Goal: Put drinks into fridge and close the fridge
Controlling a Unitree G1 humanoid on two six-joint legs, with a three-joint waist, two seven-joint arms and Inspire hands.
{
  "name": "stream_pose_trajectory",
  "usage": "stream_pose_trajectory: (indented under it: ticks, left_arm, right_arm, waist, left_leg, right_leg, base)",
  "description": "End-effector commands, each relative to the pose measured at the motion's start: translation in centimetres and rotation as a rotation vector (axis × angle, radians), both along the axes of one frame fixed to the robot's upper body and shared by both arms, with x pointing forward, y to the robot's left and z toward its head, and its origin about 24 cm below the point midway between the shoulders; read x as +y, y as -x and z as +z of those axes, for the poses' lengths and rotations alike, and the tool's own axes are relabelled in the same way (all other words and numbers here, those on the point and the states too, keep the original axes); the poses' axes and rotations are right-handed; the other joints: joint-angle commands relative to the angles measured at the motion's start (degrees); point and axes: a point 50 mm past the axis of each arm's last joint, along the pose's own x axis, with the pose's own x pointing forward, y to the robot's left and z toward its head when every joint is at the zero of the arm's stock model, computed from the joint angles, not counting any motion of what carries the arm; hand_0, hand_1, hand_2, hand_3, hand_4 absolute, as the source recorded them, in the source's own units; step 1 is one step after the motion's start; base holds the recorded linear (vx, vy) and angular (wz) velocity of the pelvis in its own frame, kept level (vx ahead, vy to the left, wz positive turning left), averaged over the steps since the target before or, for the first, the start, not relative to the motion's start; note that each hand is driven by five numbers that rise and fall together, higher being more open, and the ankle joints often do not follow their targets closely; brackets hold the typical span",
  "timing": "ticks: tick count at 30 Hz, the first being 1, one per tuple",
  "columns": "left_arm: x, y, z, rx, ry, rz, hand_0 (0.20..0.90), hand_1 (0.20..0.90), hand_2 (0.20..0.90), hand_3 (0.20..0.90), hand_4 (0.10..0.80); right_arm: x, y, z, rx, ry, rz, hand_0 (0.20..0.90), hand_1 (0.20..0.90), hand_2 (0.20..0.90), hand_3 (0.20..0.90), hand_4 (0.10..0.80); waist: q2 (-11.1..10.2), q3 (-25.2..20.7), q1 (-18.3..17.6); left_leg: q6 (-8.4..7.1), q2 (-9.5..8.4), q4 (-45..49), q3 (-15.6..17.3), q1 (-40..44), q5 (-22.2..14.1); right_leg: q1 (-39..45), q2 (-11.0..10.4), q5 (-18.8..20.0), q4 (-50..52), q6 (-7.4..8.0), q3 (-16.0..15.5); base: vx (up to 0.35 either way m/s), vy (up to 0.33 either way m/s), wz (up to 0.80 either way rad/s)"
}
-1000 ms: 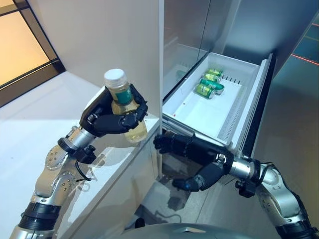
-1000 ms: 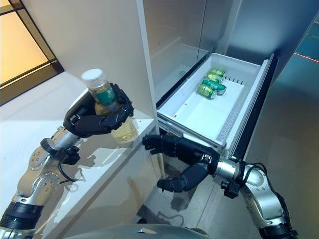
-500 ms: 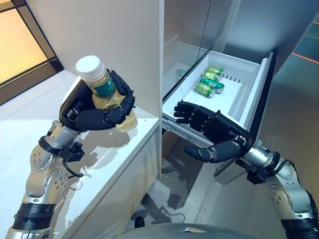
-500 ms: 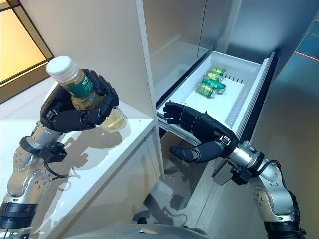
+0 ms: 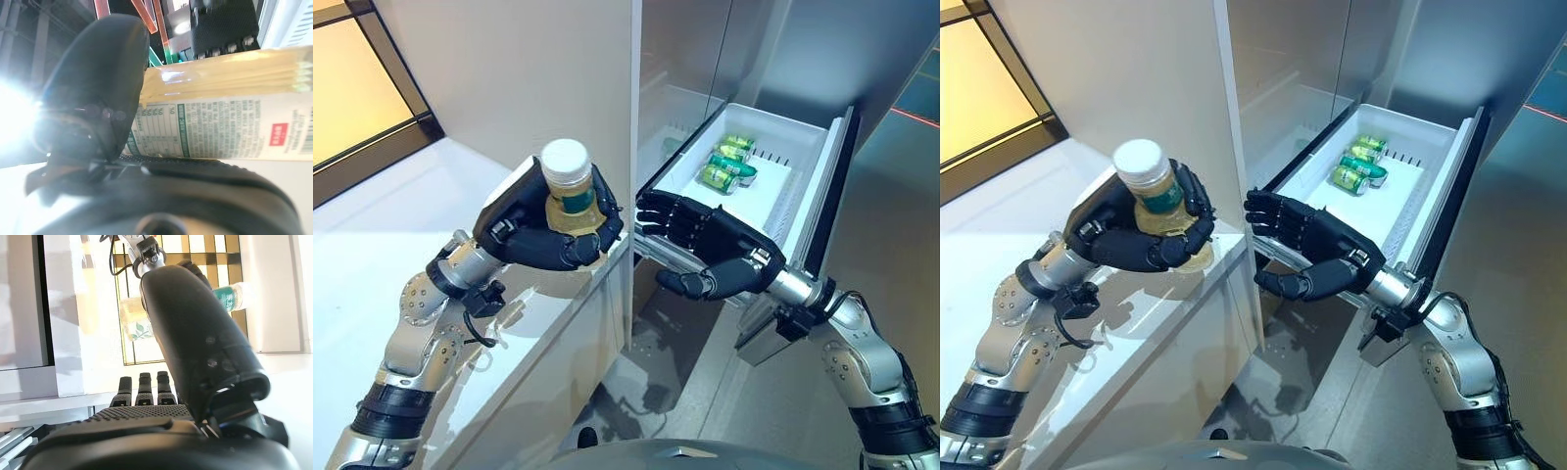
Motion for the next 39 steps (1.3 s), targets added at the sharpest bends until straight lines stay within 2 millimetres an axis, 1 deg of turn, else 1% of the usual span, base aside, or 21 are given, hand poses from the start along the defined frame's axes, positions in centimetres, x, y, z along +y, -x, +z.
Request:
stream_pose_trajectory:
  ticks: [1, 6, 9, 14, 20, 29, 34, 39]
  left_arm:
    - [-1.9, 0.5, 7.1, -0.340, 0.096, -0.127, 0.300, 0.300, 0.300, 0.200, 0.100]
    - [-2.6, 0.4, 7.4, -0.340, 0.086, -0.175, 0.300, 0.300, 0.300, 0.200, 0.100]
    - [-3.3, 0.3, 7.6, -0.334, 0.076, -0.203, 0.300, 0.300, 0.300, 0.200, 0.100]
    - [-4.1, 0.1, 7.8, -0.316, 0.074, -0.249, 0.300, 0.300, 0.300, 0.200, 0.100]
    - [-5.1, 0.0, 7.6, -0.286, 0.051, -0.298, 0.300, 0.300, 0.300, 0.200, 0.100]
    - [-5.1, -0.3, 7.8, -0.290, -0.016, -0.267, 0.300, 0.300, 0.300, 0.200, 0.100]
    - [-5.4, -0.2, 7.8, -0.272, -0.019, -0.299, 0.300, 0.300, 0.300, 0.200, 0.100]
    - [-5.9, -0.4, 7.6, -0.253, -0.030, -0.321, 0.300, 0.300, 0.300, 0.200, 0.100]
  right_arm:
    - [0.9, -1.3, 3.6, -0.118, -0.091, 0.061, 0.900, 0.900, 0.900, 0.900, 0.800]
    - [1.7, -1.7, 3.5, -0.084, -0.083, 0.101, 0.900, 0.900, 0.900, 0.900, 0.800]
    - [2.7, -2.0, 3.8, -0.074, -0.074, 0.133, 0.900, 0.900, 0.900, 0.900, 0.800]
    - [3.6, -2.3, 3.8, -0.068, -0.050, 0.160, 0.900, 0.900, 0.900, 0.900, 0.800]
    - [4.5, -2.7, 4.6, -0.100, -0.028, 0.181, 0.900, 0.900, 0.900, 0.900, 0.800]
    - [5.2, -2.8, 5.6, -0.122, 0.001, 0.223, 0.900, 0.900, 0.900, 0.900, 0.800]
    - [5.8, -2.7, 5.5, -0.120, 0.017, 0.251, 0.900, 0.900, 0.900, 0.900, 0.800]
    - [6.4, -2.7, 6.0, -0.128, 0.018, 0.280, 0.900, 0.900, 0.900, 0.900, 0.800]
  waist:
    - [0.06, -5.56, 0.73]
    - [-0.09, -5.61, 1.04]
    - [-0.19, -5.53, 1.22]
    - [-0.26, -5.60, 1.37]
    - [-0.30, -5.62, 1.59]
    - [-0.32, -5.66, 1.79]
    - [-0.28, -5.57, 1.92]
    - [-0.36, -5.51, 1.90]
  left_leg:
    - [3.57, -5.02, 0.08, -1.33, 2.46, -7.27]
    - [3.72, -5.09, 0.08, -1.45, 2.64, -7.36]
    - [3.80, -5.14, 0.08, -1.53, 2.85, -7.38]
    - [3.77, -5.11, 0.08, -1.56, 3.02, -7.42]
    - [3.82, -5.13, 0.08, -1.61, 3.14, -7.45]
    - [4.01, -5.23, 0.08, -1.56, 3.33, -7.52]
    - [4.08, -5.27, 0.12, -1.64, 3.51, -7.55]
    - [4.15, -5.27, 0.13, -1.58, 3.64, -7.58]
  right_leg:
    - [-4.42, 2.52, 3.74, 0.22, 2.79, -2.57]
    - [-4.22, 2.52, 3.69, 0.22, 2.63, -2.89]
    - [-4.00, 2.55, 3.67, 0.22, 2.50, -2.87]
    - [-3.83, 2.45, 3.65, 0.22, 2.53, -3.14]
    - [-3.74, 2.43, 3.66, 0.22, 2.40, -3.24]
    - [-3.61, 2.40, 3.69, 0.22, 2.36, -3.08]
    - [-3.45, 2.34, 3.70, 0.22, 2.33, -3.08]
    - [-3.34, 2.40, 3.75, 0.22, 2.26, -2.94]
  base:
    - [0.011, -0.010, 0.05]
    - [0.013, -0.009, 0.06]
    - [0.012, -0.006, 0.04]
    - [0.000, 0.000, 0.00]
    - [0.000, 0.000, 0.00]
    - [0.000, 0.000, 0.00]
    - [0.000, 0.000, 0.00]
    - [0.000, 0.000, 0.00]
